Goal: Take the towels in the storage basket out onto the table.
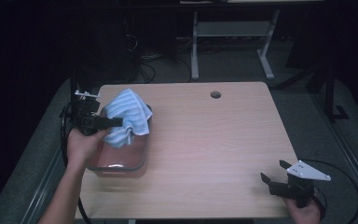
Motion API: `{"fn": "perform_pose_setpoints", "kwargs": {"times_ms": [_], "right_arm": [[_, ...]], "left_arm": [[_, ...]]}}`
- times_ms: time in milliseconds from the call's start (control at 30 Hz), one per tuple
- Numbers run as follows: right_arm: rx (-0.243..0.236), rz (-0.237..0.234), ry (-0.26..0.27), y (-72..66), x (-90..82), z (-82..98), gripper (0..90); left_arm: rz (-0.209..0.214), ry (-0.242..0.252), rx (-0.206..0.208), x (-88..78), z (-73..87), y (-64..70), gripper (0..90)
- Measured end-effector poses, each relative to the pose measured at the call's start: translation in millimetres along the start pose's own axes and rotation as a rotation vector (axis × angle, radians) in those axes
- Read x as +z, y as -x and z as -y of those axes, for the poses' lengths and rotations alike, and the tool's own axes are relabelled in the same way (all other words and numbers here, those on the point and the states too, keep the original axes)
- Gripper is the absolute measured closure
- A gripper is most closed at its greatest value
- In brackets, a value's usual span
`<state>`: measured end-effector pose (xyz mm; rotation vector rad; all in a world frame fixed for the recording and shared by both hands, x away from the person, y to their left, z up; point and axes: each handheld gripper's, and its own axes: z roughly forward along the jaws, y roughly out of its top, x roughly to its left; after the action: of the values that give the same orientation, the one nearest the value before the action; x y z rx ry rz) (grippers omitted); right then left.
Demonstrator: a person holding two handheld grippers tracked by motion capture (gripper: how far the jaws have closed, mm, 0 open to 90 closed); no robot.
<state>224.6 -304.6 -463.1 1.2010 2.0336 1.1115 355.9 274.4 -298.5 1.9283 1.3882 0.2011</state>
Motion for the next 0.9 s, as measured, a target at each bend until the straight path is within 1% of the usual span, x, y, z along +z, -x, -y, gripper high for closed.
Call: {"fn": "perform_pose_setpoints", "kwargs": {"times_ms": [167,233,567,633,767,833,900], "right_arm": [[0.001,0.003,0.001,1.1,-0.4,0.2,14.3],[0.003,0.004,0.002,0.9,-0.5,0.2,14.3],[0.0,0.007,0.002,0.6,-1.4,0.3,14.3],[-0.007,0.01,0.004,0.8,-2.2,0.2,14.3],[0.002,0.013,0.006,1.3,-3.7,0.7,14.3],[0.004,0.012,0.006,1.3,-4.1,0.8,14.3],[0.002,0.013,0.01,1.1,-4.5,1.2,14.3]], "left_arm": [[0.003,0.008,0.015,-1.8,-4.6,5.3,70.2],[0.012,0.015,0.015,-2.0,-6.6,7.6,70.2],[0.028,0.008,0.05,0.3,-15.6,22.2,70.1],[0.032,0.009,0.055,0.4,-17.4,24.3,70.1],[0.051,0.014,0.058,0.6,-21.2,29.0,69.9],[0.055,0.017,0.064,1.0,-22.4,32.2,69.9],[0.065,0.013,0.068,1.9,-23.5,35.1,69.8]]}}
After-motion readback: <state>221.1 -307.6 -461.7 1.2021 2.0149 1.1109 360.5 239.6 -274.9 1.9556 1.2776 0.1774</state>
